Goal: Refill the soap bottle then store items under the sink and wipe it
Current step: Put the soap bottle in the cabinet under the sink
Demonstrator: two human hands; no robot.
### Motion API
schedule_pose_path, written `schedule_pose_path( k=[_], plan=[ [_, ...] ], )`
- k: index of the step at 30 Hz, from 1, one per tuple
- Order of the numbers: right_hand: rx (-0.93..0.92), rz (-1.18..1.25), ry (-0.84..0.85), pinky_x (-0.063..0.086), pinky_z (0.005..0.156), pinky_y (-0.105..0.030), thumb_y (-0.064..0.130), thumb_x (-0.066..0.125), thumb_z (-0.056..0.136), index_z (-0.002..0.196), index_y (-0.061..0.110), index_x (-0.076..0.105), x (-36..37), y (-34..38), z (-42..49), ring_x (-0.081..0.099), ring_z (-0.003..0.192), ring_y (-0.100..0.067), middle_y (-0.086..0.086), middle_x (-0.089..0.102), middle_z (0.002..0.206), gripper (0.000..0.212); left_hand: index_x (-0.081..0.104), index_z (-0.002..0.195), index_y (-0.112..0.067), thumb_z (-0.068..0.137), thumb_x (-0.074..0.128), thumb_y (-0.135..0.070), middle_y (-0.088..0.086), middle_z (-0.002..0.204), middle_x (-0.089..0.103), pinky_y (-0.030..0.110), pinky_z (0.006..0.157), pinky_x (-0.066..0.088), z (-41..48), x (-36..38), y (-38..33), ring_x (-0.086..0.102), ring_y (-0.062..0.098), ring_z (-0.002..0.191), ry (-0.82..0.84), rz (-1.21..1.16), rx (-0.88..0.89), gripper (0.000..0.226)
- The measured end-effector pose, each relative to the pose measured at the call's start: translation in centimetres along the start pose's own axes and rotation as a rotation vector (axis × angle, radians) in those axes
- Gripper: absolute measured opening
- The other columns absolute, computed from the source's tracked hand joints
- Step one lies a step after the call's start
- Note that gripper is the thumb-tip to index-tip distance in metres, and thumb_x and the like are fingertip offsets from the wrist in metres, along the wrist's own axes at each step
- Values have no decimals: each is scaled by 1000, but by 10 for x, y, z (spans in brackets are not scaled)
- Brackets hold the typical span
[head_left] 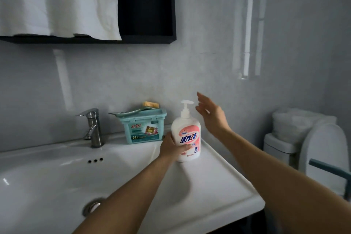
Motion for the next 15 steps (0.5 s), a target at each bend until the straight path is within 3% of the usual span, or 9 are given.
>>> schedule_pose_path(
  k=[2, 5, 15],
  plan=[
    [-36, -24, -3, 36, 73, 5, 6, 64, 85, 127, 20, 57, -1, 11, 8, 60, 97, -9, 1, 63, 117, 45, 60, 114, -10, 37, 88, -36, 7, 109, 70, 47, 82, 58, -2, 1, -1, 66, 25, 100, 8, -10, 6, 86],
    [-107, -119, -25, 36, 71, 4, 2, 70, 78, 117, 16, 65, 1, 22, 11, 59, 82, -11, -7, 64, 101, 42, 59, 116, -10, 55, 91, -21, 6, 113, 69, 46, 89, 55, -11, 2, -11, 65, 24, 103, 31, 11, 1, 70],
    [-155, -234, -134, 33, 63, 3, 10, 72, 78, 101, 8, 73, -3, 33, 8, 53, 70, -11, -10, 64, 88, 24, 54, 120, -9, 67, 86, -12, 7, 117, 66, 38, 96, 51, -15, 10, -19, 62, 25, 107, 41, 42, 49, 62]
  ],
)
Point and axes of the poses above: each hand's wrist, its own z-axis towards the middle knuckle, its own x-axis out of the palm, y = z × x, the point moved 8 cm from there along z, towards the middle knuckle
